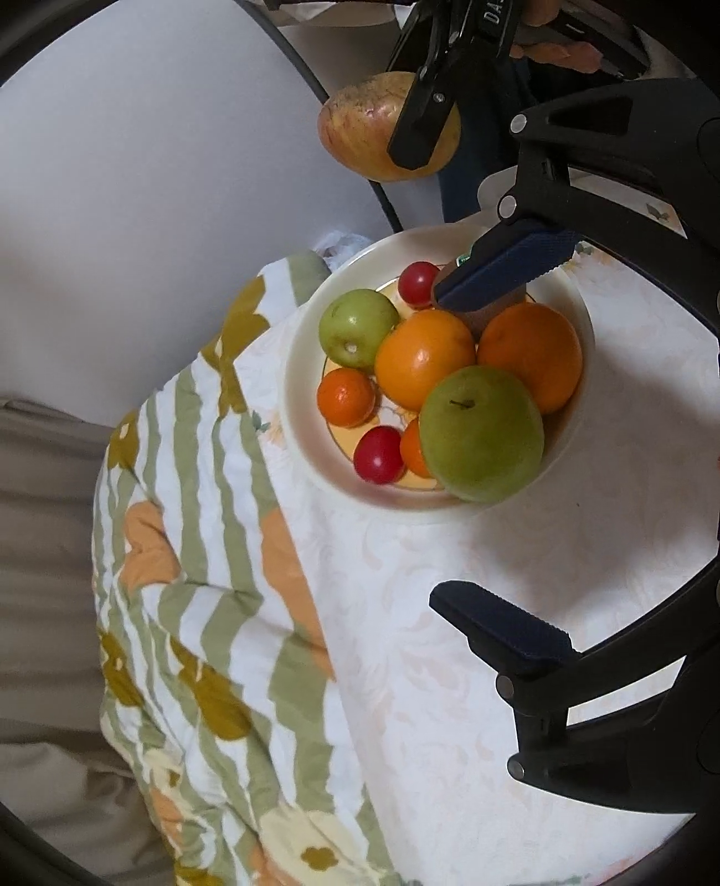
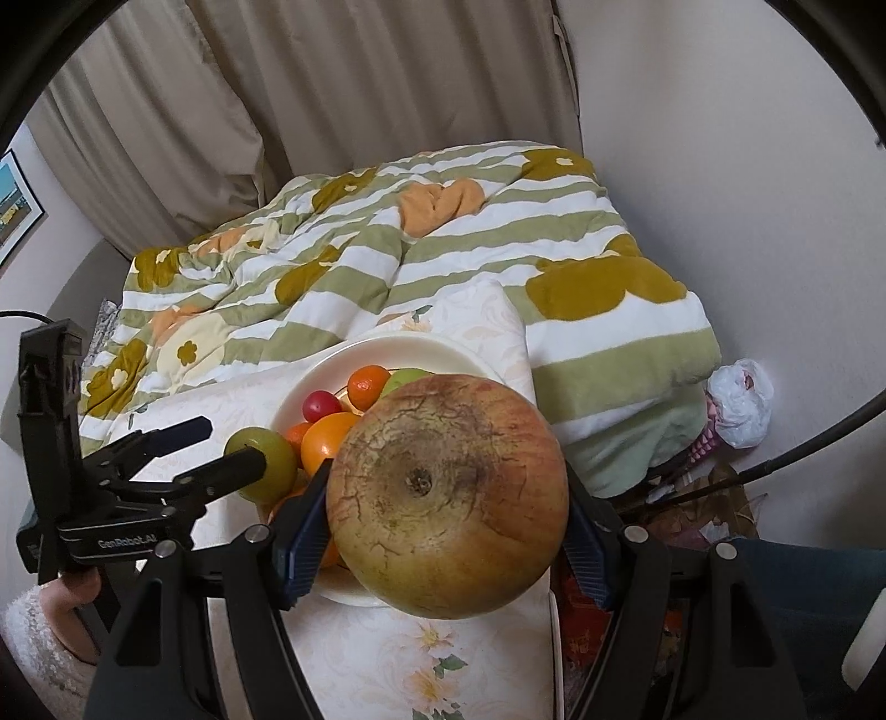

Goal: Organize fruits
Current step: 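Lower the green apple onto the plate and open the left tool, then lower the russet apple onto the plate rim and open the right tool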

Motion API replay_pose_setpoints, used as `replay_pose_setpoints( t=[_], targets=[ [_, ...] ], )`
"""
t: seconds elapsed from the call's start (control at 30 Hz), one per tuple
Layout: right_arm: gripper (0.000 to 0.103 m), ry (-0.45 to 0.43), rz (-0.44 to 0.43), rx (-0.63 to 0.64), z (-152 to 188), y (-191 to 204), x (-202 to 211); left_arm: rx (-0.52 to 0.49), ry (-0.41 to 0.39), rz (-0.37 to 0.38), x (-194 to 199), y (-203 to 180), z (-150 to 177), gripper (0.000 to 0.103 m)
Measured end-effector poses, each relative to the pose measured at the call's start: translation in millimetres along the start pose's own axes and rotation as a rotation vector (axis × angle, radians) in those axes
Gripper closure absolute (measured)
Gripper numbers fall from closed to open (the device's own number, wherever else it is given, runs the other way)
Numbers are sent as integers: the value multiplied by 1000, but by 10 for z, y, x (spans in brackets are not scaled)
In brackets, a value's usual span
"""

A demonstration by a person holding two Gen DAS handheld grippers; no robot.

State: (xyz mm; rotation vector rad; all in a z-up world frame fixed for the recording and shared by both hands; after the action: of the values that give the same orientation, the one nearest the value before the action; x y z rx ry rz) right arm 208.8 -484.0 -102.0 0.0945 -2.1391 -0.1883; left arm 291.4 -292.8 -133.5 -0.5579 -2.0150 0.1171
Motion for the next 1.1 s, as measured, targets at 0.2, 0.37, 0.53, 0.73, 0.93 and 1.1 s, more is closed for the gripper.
replay_pose_setpoints(
  t=[0.2,0.37,0.53,0.73,0.93,1.1],
  targets=[
    [34,-8,-22,29,-73,35,-74,12,-23,-44,238,104,41,0],
    [34,-26,-27,64,-99,49,-273,48,-22,-91,377,240,177,0],
    [34,-43,-36,64,-89,-60,-487,92,-5,-137,447,377,346,0],
    [34,-62,-39,92,-109,-127,-603,137,2,-165,494,446,501,0],
    [33,-41,-40,125,-107,-134,-750,155,-2,-177,510,408,558,0],
    [2,-116,-74,126,-154,-178,-623,174,-16,-183,538,378,621,0]
  ],
)
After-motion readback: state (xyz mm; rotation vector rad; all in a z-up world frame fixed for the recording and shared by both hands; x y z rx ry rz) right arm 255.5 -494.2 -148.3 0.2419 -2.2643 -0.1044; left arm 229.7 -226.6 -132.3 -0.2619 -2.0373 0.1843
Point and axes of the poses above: each gripper's, at about its wrist camera, not at the fingertips, and x roughly against the way its jaws point, y to its left, z to its underside, the point moved 2 cm from there along -x, roughly the way its jaws point, and after that the axes turned 6 degrees about x, right-handed, at the moved point
